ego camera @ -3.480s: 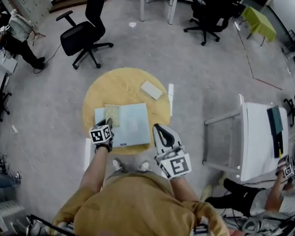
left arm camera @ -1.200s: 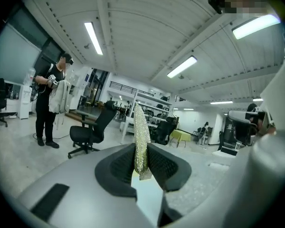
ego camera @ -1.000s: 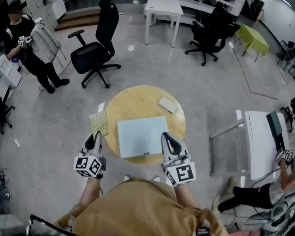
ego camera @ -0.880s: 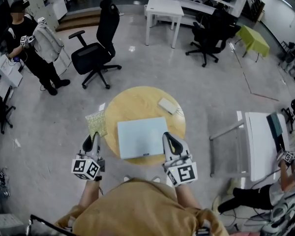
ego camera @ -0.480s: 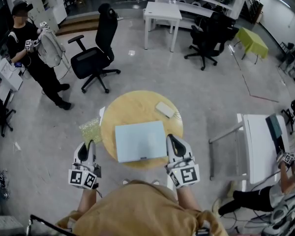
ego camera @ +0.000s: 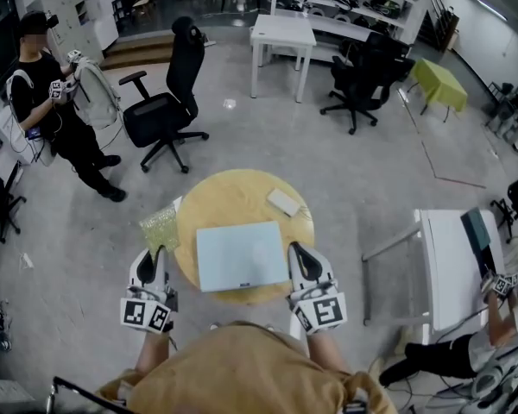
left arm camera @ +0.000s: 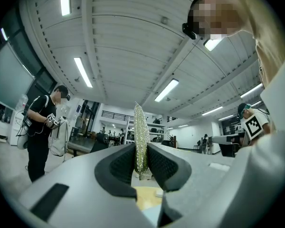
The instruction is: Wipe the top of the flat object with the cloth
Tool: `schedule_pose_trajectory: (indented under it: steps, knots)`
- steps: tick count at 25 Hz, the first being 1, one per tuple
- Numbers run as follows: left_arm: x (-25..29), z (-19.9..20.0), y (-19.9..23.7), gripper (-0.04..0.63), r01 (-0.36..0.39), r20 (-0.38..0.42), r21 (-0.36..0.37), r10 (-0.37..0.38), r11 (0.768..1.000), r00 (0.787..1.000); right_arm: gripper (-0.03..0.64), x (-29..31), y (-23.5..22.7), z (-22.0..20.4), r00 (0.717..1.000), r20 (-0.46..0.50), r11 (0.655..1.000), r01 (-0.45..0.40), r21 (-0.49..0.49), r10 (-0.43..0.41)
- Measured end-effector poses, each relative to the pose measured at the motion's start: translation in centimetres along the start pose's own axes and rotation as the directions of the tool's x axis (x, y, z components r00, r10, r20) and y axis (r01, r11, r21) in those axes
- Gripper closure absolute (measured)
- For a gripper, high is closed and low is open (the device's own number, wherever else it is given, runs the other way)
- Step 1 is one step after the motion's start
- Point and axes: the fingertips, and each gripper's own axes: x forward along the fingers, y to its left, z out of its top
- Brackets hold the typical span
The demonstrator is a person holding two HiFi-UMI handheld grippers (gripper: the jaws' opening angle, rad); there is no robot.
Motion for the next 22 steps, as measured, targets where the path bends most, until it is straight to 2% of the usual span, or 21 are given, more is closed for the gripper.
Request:
schedule_pose_trajectory:
  steps: [13, 22]
  knots:
    - [0.6, 2.0, -1.4, 0.531, 0.007, 0.002, 0.005, -0.007, 1.0, 1.0, 0.617, 0.1, -0.1, 1.6, 0.999, -0.007, 0.999, -0.034, -0.005, 0.034]
    - [-0.5, 2.4, -2.2, 0.532, 0.019, -0.007, 0.0, -0.019, 1.0, 1.0, 0.616, -1.0, 0.6, 1.9, 1.0, 0.008, 1.0, -0.017, 0.017, 0.017]
